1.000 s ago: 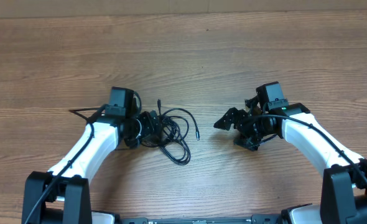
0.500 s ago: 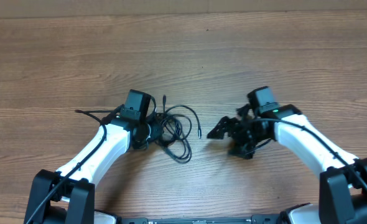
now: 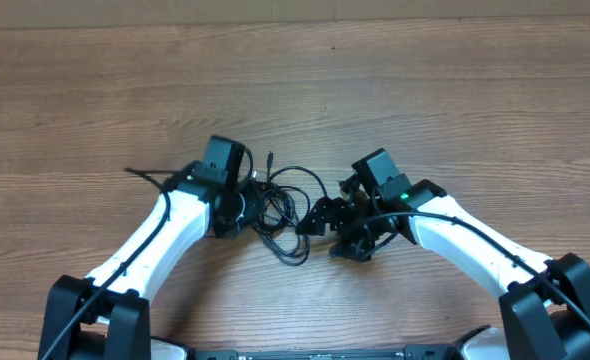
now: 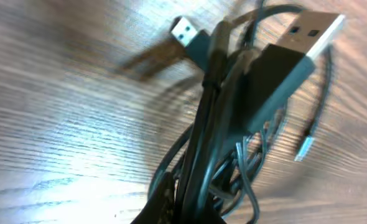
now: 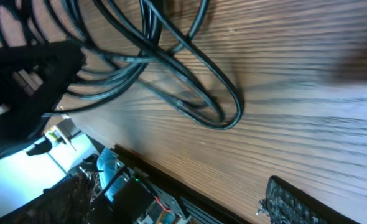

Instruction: Untangle cables

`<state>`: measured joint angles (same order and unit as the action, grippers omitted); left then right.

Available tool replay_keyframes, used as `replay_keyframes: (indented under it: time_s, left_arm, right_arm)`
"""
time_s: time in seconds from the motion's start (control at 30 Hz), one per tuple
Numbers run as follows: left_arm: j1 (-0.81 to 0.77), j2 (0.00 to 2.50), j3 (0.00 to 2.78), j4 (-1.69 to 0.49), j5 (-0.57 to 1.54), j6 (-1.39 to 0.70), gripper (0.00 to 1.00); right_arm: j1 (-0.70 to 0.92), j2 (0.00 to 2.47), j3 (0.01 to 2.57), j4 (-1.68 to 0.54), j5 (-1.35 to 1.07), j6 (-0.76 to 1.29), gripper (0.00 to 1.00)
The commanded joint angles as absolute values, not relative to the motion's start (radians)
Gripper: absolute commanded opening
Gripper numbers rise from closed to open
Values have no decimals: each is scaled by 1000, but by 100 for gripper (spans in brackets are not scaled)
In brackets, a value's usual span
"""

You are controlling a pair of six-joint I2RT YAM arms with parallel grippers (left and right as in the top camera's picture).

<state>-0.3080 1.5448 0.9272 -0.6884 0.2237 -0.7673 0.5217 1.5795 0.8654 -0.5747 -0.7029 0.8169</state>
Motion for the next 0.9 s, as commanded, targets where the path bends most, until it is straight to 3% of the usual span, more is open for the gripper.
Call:
replay_keyframes:
  time_s: [0.0, 0.27, 0.37, 0.6, 0.87]
  left_arm:
    - [-315, 1523, 1061, -777, 209, -731, 4]
    - [-315, 1524, 1143, -915, 206, -854, 4]
    - [-315, 1525, 1142, -916, 206, -853, 11]
    - [-315, 1525, 1142, -896, 199, -853, 6]
    - [-315, 1525, 1142, -859, 215, -853, 4]
  right_arm:
    - [531, 1583, 859, -542, -702, 886, 87]
    - [531, 1583, 859, -538, -627, 895, 87]
    - [531, 1583, 859, -538, -599, 894, 90]
    - [531, 1583, 859, -533, -558, 894, 100]
    - [531, 1583, 859, -528, -558, 894, 100]
